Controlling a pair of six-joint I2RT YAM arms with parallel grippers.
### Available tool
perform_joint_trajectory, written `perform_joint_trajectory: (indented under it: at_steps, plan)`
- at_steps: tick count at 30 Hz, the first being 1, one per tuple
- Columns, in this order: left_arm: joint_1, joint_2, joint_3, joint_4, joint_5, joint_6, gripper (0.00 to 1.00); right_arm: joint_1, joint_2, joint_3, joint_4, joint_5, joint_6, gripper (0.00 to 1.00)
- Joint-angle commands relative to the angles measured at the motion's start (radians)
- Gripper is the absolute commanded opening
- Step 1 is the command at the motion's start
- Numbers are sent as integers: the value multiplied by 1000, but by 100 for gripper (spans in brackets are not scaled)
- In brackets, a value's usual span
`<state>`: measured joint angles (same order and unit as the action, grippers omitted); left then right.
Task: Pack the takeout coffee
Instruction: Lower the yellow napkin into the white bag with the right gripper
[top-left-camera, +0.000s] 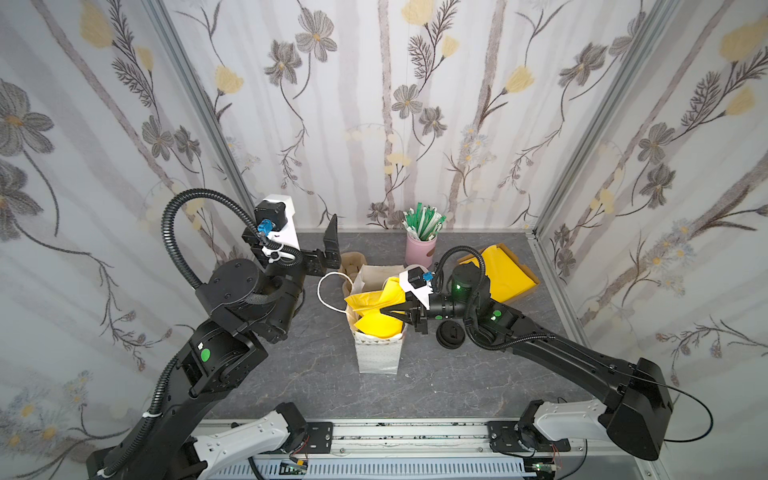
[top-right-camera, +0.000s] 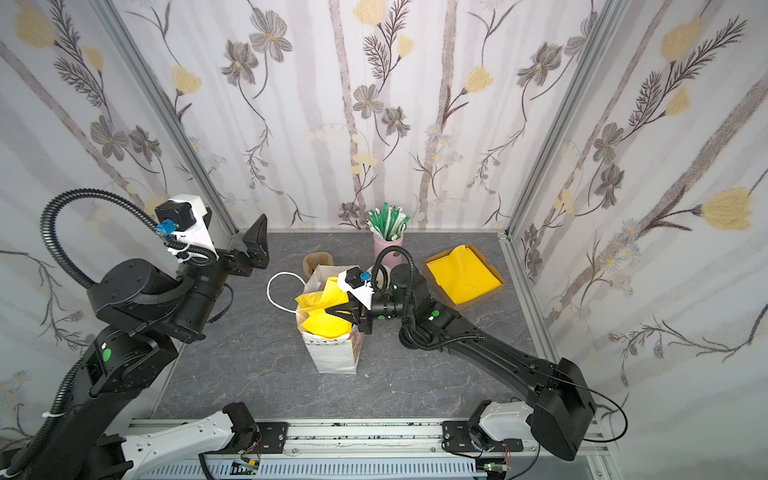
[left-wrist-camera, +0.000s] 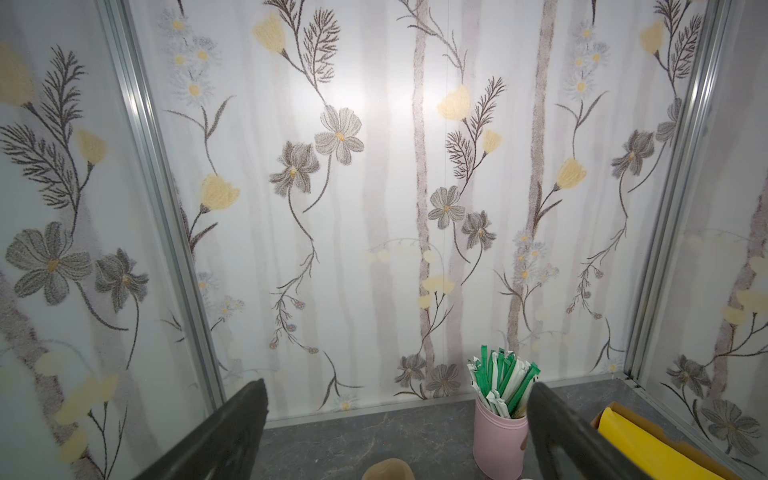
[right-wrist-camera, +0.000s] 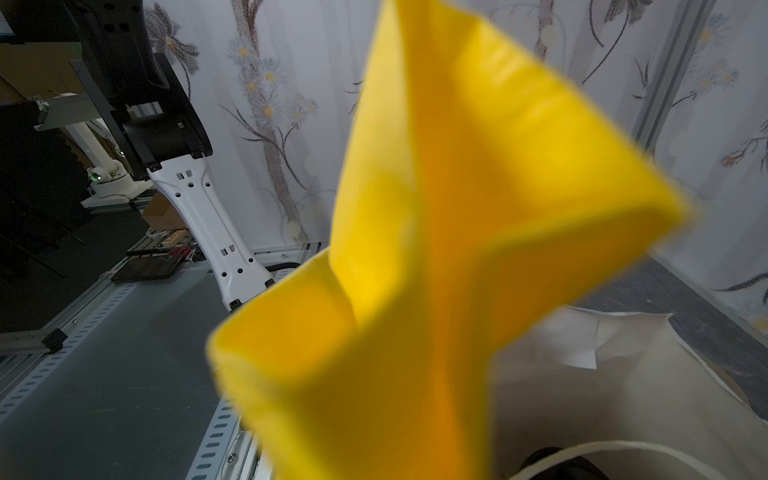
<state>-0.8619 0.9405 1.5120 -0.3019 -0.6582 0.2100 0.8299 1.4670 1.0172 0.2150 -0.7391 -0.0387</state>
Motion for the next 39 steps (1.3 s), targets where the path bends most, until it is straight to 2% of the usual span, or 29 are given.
perform_joint_trajectory:
  at_steps: [1, 4, 8, 12, 16, 20, 22, 27, 31, 39]
  plan:
    - [1, 0, -4, 41, -10, 8, 100, -1, -2, 7, -56, -20, -44, 13]
    - [2, 0, -10, 44, -10, 5, 100, -1, 2, 16, -75, -25, -52, 16]
    - [1, -3, -16, 47, -8, 0, 100, -1, 3, 33, -82, -22, -54, 35]
    - [1, -5, -23, 51, -7, -6, 100, -1, 0, 47, -84, -25, -55, 38]
    - [2, -9, -30, 52, -9, -14, 100, -1, 1, 61, -101, -25, -58, 34]
    - [1, -14, -42, 55, -11, -19, 100, -1, 8, 90, -187, -41, -94, 6]
    - [1, -15, -45, 55, -14, -21, 100, -36, 13, 115, -255, -43, -110, 1]
    - [2, -16, -59, 62, -23, -9, 100, -53, 13, 135, -396, -33, -151, 0]
    - [1, -12, -66, 69, -23, -3, 100, -61, 15, 143, -414, -26, -177, 1]
    - [1, -25, -79, 76, -31, -5, 100, -40, 120, 254, -483, -40, -180, 12]
